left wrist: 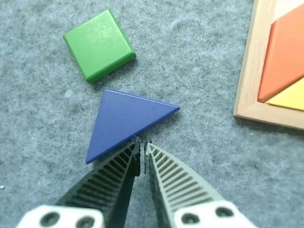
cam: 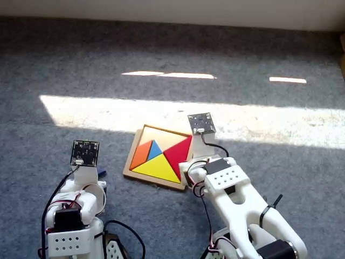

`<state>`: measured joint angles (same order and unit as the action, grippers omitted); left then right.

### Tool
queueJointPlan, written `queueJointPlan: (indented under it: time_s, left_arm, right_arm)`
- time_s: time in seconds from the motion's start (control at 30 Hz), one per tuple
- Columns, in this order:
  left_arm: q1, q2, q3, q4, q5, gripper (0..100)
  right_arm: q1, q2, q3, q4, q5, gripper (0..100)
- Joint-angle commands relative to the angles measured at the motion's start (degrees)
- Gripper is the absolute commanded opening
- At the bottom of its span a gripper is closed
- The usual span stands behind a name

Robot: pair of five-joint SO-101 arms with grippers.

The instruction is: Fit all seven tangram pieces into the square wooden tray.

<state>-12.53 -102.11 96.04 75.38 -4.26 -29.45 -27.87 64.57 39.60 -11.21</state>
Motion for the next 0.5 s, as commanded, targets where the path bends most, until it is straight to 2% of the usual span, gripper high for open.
queueJointPlan:
  time_s: [0.0, 0.47]
  left_arm:
    - [-0.75, -2.33, 1.10, 0.44, -0.35, 4]
    - [-0.75, -2.33, 1.10, 0.44, -0.35, 4]
  right_arm:
    - [-0.84, -0.40, -0.66, 0.66, -5.71, 26.5]
    - [-1.19, -0.57, -4.97, 0.75, -6.15, 28.3]
